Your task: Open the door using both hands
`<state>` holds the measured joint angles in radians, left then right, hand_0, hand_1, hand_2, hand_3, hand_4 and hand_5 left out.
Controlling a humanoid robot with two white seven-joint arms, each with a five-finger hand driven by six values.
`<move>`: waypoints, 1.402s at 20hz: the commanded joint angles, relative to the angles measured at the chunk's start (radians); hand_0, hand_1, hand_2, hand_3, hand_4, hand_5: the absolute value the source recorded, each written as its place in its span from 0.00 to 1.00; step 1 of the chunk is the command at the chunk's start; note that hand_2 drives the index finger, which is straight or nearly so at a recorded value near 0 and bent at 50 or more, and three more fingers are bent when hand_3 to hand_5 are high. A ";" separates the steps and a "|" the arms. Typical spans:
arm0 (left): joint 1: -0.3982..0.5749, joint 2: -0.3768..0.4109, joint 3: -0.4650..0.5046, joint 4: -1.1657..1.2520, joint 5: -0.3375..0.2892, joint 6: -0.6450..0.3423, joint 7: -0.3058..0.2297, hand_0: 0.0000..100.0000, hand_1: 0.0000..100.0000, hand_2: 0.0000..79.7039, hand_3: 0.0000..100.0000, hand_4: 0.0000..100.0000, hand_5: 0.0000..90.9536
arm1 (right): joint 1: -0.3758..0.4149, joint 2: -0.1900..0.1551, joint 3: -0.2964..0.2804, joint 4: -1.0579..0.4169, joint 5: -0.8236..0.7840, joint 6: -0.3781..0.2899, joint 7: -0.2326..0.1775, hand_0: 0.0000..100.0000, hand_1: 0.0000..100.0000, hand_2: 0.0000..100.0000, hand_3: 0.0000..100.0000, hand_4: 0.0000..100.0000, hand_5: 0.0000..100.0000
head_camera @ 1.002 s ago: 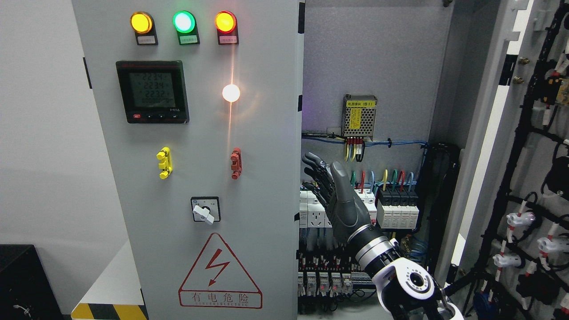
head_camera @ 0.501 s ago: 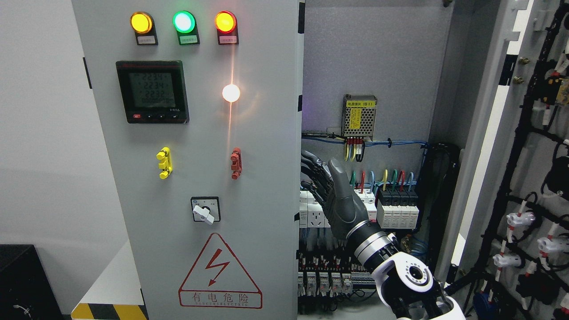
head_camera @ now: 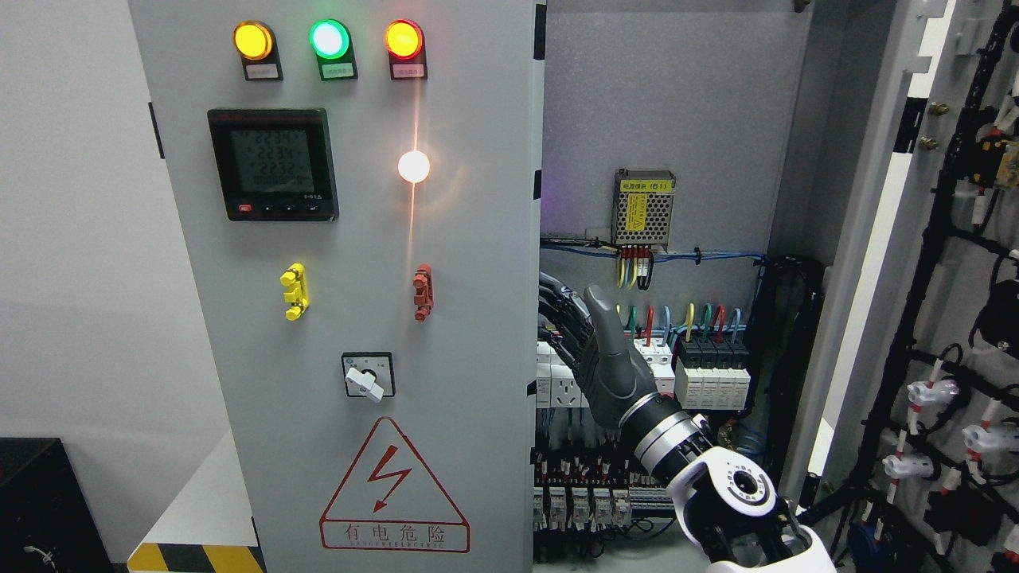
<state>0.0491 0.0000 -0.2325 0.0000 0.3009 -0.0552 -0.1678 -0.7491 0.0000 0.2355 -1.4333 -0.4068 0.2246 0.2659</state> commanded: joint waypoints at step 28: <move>0.000 0.017 -0.002 -0.026 0.000 0.000 0.004 0.00 0.00 0.00 0.00 0.00 0.00 | -0.033 -0.015 -0.051 0.086 -0.032 0.001 0.179 0.00 0.00 0.00 0.00 0.00 0.00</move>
<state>0.0491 0.0000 -0.2331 0.0000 0.3007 -0.0552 -0.1649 -0.7759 0.0000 0.1952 -1.3715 -0.4385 0.2261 0.4275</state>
